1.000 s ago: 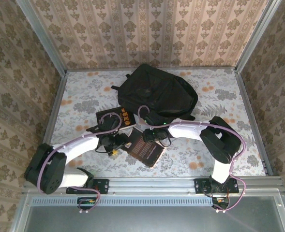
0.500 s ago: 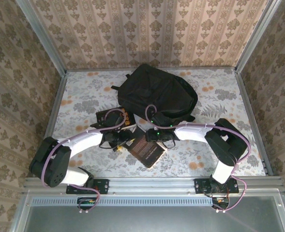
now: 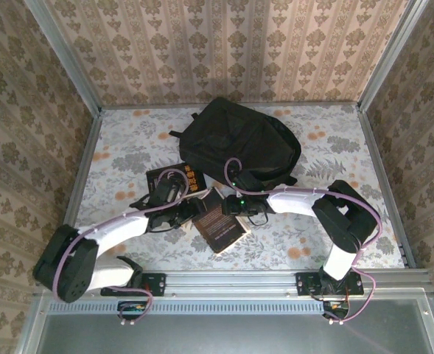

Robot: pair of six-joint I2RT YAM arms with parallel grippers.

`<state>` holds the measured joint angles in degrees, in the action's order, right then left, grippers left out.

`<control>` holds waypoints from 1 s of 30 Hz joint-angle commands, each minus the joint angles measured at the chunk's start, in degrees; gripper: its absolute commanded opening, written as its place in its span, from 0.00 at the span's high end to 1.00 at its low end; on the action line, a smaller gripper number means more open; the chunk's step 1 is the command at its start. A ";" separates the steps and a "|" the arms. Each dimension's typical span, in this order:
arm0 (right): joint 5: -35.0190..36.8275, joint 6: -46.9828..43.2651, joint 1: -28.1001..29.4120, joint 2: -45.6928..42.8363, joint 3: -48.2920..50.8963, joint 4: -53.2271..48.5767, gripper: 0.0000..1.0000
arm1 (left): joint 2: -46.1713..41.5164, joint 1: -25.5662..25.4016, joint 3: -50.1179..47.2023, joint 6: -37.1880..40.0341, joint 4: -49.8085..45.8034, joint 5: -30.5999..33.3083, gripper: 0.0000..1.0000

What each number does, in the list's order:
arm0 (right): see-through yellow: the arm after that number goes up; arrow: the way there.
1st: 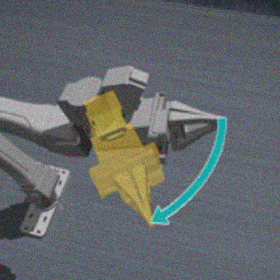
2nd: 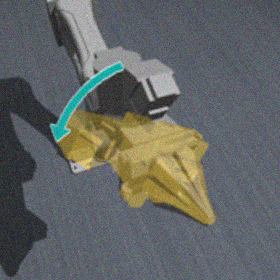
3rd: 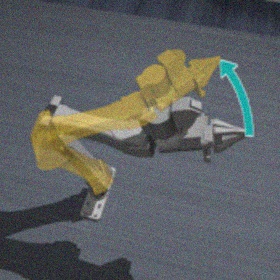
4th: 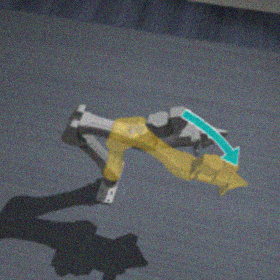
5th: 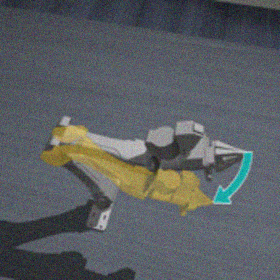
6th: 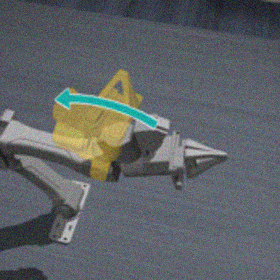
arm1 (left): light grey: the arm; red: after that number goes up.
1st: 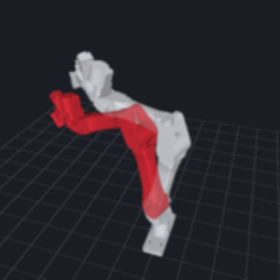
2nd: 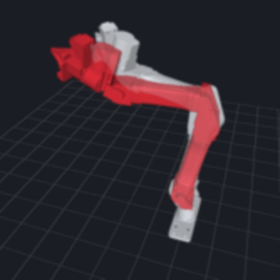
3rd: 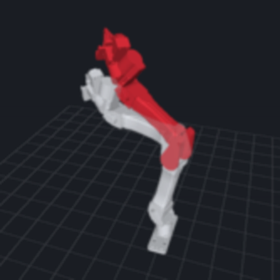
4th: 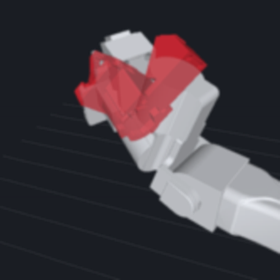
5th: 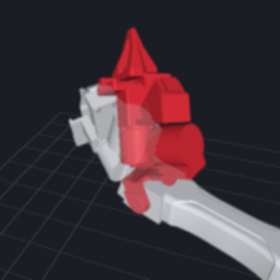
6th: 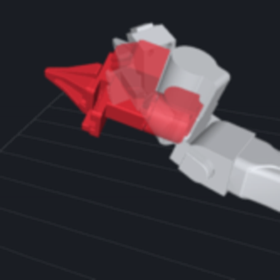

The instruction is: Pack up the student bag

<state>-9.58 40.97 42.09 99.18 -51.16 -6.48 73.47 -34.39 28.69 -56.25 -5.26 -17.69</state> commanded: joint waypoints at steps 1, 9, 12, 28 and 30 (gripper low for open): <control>-2.49 0.49 -0.03 1.36 2.12 -1.88 0.49 | 4.48 0.21 3.47 2.56 2.18 -1.29 0.29; -10.52 -4.43 0.10 0.14 0.49 -4.91 0.57 | 7.72 -0.41 5.16 3.51 1.79 -1.29 0.29; -9.71 -4.78 -0.38 -1.41 0.12 -5.92 0.66 | 7.83 -0.59 4.72 3.52 1.83 -1.37 0.29; -13.91 0.78 -2.37 -7.81 1.36 -1.30 1.00 | -1.25 0.59 6.73 8.05 -10.05 2.13 0.14; -14.85 2.16 -3.25 -9.35 2.64 0.61 1.00 | -4.40 1.84 6.43 9.79 -12.63 1.97 0.09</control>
<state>-20.78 40.34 39.94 93.43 -50.00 -9.76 72.97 -33.76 33.28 -49.95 -11.66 -16.43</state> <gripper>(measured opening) 0.150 0.902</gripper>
